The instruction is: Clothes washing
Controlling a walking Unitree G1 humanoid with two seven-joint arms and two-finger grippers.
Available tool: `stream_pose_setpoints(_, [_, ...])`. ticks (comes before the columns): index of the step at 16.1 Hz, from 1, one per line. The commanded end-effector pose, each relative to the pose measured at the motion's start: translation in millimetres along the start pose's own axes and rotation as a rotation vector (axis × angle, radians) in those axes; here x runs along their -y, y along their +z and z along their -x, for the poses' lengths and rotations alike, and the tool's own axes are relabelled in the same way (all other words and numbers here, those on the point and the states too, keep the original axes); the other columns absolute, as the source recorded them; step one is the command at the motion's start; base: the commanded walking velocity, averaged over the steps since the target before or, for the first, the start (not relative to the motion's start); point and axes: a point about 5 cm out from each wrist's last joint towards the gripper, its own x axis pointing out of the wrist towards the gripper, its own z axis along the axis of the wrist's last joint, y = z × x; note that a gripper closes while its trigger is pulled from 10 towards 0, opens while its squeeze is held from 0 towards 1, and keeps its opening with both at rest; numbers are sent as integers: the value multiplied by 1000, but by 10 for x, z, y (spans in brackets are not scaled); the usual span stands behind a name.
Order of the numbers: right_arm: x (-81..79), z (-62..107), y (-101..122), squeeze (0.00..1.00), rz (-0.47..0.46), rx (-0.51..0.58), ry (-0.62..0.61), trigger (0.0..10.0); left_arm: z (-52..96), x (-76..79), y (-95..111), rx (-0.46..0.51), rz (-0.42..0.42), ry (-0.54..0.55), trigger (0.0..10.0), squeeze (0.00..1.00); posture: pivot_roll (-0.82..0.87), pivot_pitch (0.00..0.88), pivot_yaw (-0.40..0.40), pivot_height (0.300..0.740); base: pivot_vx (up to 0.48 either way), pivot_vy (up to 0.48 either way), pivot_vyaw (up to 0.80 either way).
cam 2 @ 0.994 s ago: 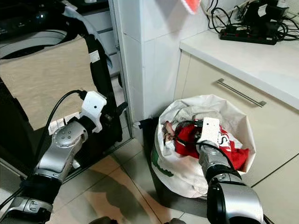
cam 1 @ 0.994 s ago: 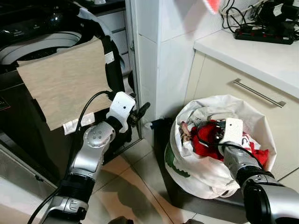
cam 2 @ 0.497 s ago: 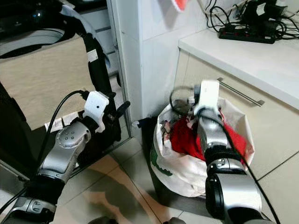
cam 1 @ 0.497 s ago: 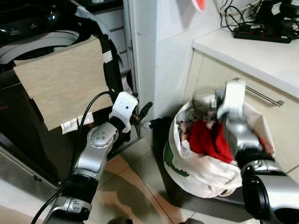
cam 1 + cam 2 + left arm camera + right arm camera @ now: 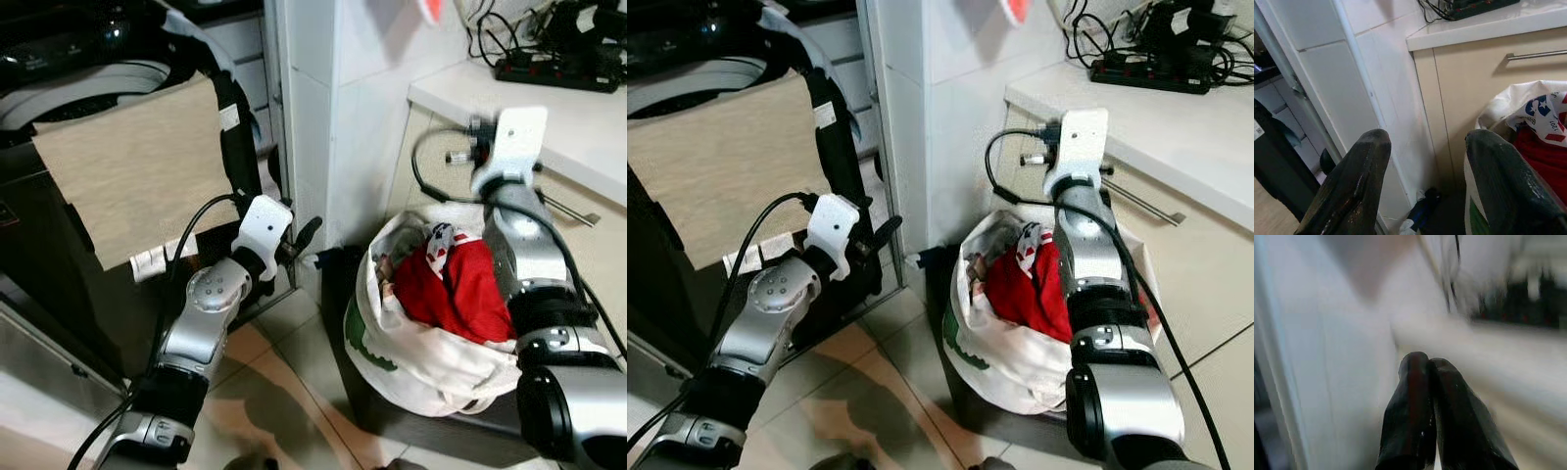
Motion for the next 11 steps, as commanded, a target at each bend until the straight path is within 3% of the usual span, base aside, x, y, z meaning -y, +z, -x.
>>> stream_pose_setpoints(1, [51,168,-463,0,-1,-188,-46,10000,-2,-21,4,-6,-17,10,10000,0,-142,0,20,724,0,0,0])
stream_pose_setpoints(2, [62,200,-522,0,4,-207,-55,10000,0,-22,2,-7,-17,10,10000,0,-142,0,20,724,0,0,0])
stream_pose_setpoints(3, [110,283,-659,1000,42,-244,-80,10000,5,-21,-2,-9,-18,10,10000,0,-140,0,23,724,0,0,0])
stream_pose_setpoints(8, [145,378,-760,1000,112,-270,-53,10000,12,-8,-14,-14,-27,1,10000,0,-142,0,29,724,0,0,0])
stream_pose_setpoints(11, [128,398,-835,1000,55,-316,-60,10000,-9,21,-11,-14,-31,-14,10000,0,-150,0,31,724,0,0,0])
